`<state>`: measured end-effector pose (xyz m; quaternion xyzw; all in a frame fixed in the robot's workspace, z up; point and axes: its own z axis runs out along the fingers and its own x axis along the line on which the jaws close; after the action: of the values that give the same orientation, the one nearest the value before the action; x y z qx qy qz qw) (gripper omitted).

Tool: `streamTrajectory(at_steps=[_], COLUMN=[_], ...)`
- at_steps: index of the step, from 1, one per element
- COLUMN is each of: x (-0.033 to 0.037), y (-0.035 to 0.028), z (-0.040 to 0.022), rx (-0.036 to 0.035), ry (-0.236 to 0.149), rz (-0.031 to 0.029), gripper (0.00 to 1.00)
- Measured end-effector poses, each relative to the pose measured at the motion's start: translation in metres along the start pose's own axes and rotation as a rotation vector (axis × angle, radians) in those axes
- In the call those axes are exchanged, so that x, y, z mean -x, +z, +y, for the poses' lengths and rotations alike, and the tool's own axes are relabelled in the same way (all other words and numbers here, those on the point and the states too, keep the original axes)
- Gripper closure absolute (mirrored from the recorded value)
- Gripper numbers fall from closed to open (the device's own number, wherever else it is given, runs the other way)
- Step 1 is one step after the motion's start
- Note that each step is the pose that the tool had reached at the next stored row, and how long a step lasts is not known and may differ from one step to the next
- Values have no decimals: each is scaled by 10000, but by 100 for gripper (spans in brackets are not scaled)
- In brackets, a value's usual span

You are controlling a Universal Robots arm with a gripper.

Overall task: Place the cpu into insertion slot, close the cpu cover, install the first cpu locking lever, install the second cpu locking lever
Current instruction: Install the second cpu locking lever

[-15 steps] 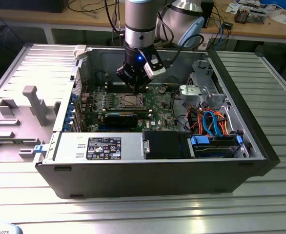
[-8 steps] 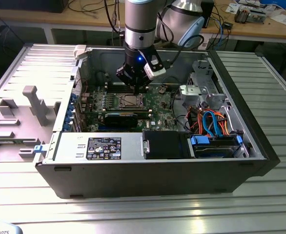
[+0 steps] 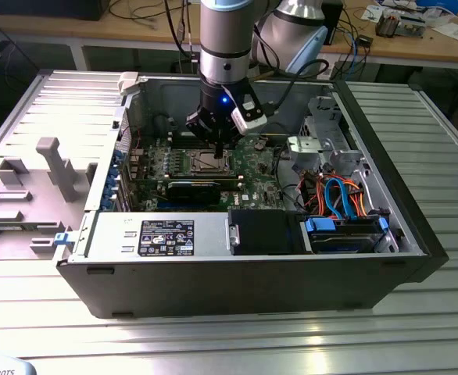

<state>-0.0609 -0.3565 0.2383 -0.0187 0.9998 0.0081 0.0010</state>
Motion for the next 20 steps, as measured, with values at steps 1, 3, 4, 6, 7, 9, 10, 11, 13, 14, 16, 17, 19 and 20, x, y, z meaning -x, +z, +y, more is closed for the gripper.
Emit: streamTrajectory(at_steps=[1,3,4,6,7,9,10,11,13,14,16,17,19,20], x=[-1,-1,-2,-2,-3,-3,-3,-3,-4,-4,-4,-4,-5,-5], y=[0,0,1,3,5,9,11,12,14,14,15,15,16,17], z=[-13,-34,-45,-57,-63,-74,-79,-84,-96,-100,-108,-115,-136,-142], rx=[0,-1,-1,-1,-1,0,0,0,0,-1,-1,-1,-2,-1], ry=[0,0,0,0,0,0,0,0,0,0,0,-1,-1,0], rz=[1,1,0,1,1,0,0,0,0,0,0,1,1,0], gripper=[89,89,89,89,89,89,89,89,89,89,89,89,89,89])
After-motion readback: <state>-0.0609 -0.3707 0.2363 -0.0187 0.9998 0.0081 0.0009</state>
